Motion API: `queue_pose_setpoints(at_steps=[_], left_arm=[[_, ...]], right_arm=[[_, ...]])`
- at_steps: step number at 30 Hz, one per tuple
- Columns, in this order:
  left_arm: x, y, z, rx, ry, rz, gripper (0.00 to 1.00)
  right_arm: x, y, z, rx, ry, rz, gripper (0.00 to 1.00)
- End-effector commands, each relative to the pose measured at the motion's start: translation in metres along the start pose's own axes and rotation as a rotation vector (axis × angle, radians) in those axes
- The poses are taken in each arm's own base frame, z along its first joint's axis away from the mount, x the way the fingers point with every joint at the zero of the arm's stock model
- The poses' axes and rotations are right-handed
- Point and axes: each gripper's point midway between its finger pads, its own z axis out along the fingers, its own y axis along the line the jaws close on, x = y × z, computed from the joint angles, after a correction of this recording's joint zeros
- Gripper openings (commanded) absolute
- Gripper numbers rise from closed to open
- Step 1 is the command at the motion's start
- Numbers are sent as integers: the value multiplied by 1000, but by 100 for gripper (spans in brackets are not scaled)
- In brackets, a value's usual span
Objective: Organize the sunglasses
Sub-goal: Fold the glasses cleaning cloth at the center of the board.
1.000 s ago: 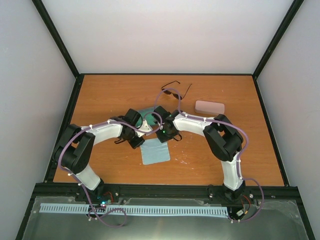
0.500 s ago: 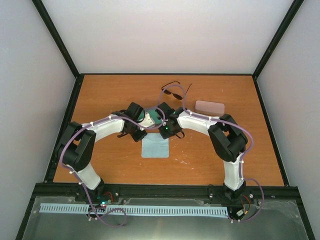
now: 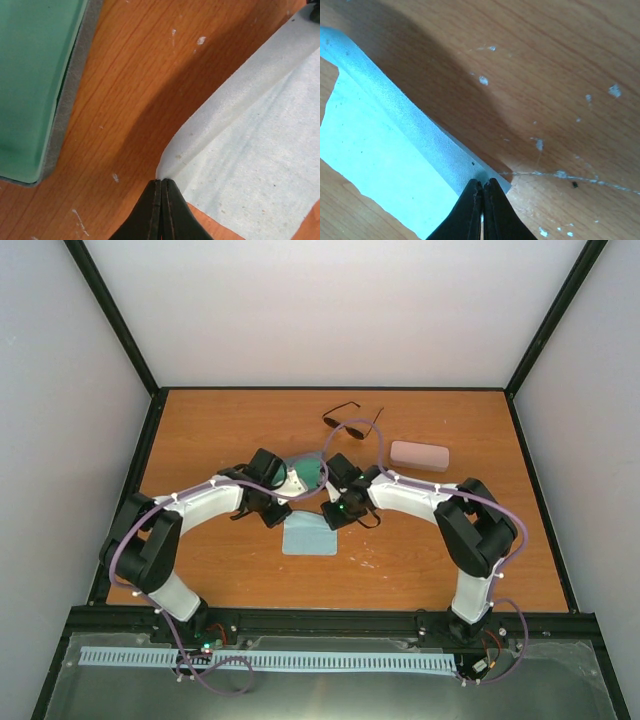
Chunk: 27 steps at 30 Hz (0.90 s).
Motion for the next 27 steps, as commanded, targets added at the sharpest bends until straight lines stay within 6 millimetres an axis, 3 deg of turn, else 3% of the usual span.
queue_pose_setpoints(at_steps=[1, 23, 27], left_arm=[[-4, -9, -10, 21, -37, 6, 0], [18, -50, -15, 171, -23, 10, 1], [24, -60, -13, 194, -9, 20, 6]], right_arm=[[5, 15, -3, -65, -3, -24, 3], [35, 21, 2, -97, 66, -25, 3], [40, 25, 8, -112, 90, -29, 3]])
